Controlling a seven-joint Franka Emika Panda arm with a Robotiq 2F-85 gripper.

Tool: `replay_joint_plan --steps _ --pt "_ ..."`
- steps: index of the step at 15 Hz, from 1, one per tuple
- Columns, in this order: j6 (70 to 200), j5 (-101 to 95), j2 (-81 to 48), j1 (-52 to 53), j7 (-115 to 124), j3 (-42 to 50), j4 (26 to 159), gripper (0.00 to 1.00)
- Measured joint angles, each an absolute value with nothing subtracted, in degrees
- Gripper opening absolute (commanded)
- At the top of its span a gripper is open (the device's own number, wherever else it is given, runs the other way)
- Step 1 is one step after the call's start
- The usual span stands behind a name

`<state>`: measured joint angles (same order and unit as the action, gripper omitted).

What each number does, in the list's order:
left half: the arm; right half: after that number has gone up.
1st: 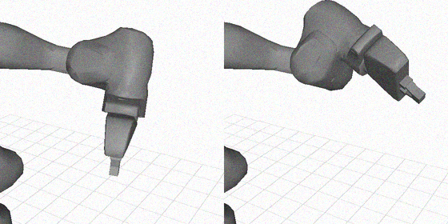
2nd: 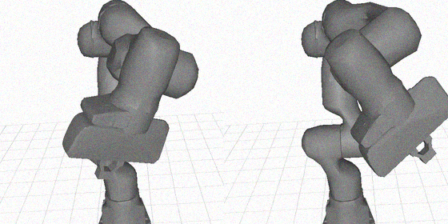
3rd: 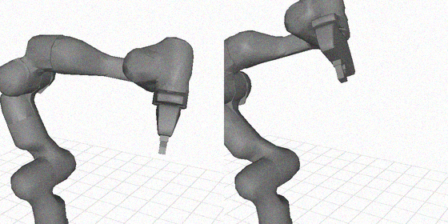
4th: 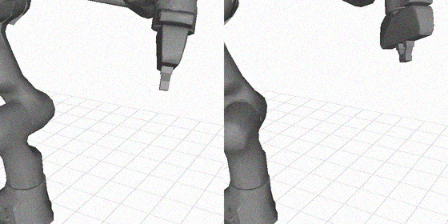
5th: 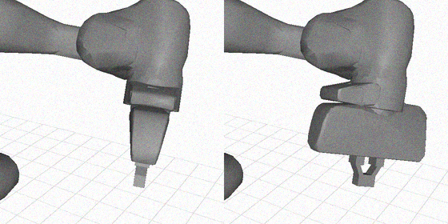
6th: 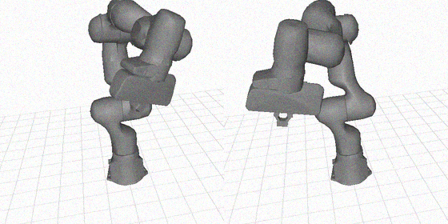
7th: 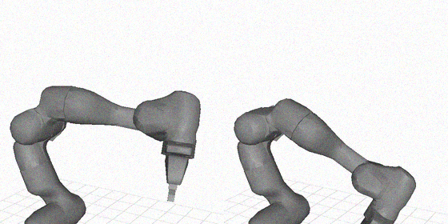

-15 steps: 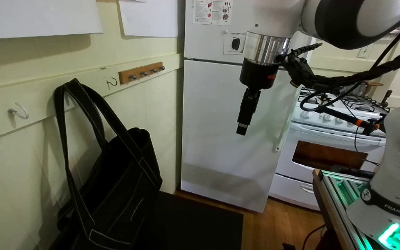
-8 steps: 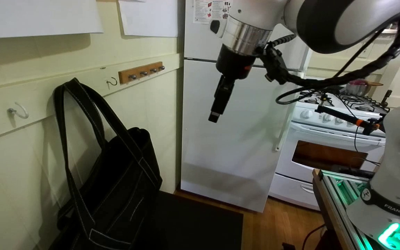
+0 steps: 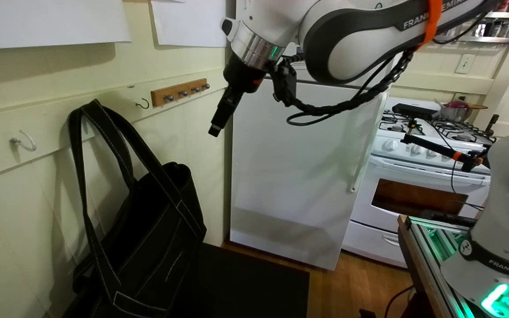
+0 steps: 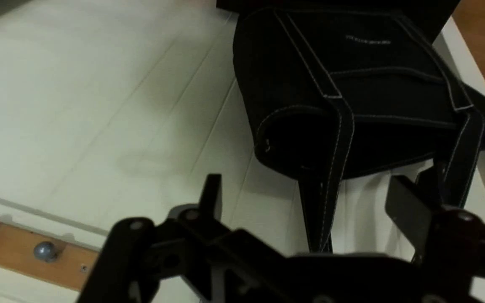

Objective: Place the black bag on the table.

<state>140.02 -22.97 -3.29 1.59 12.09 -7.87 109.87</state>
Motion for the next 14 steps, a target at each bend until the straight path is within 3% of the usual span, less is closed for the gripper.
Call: replay_joint_plan --steps 8,14 --pt "148.2 -23.1 -15.5 3.9 6.9 -5.5 98.1 1.00" --pt "148.2 -23.1 -16.4 4.2 6.6 -5.1 96.8 1.00"
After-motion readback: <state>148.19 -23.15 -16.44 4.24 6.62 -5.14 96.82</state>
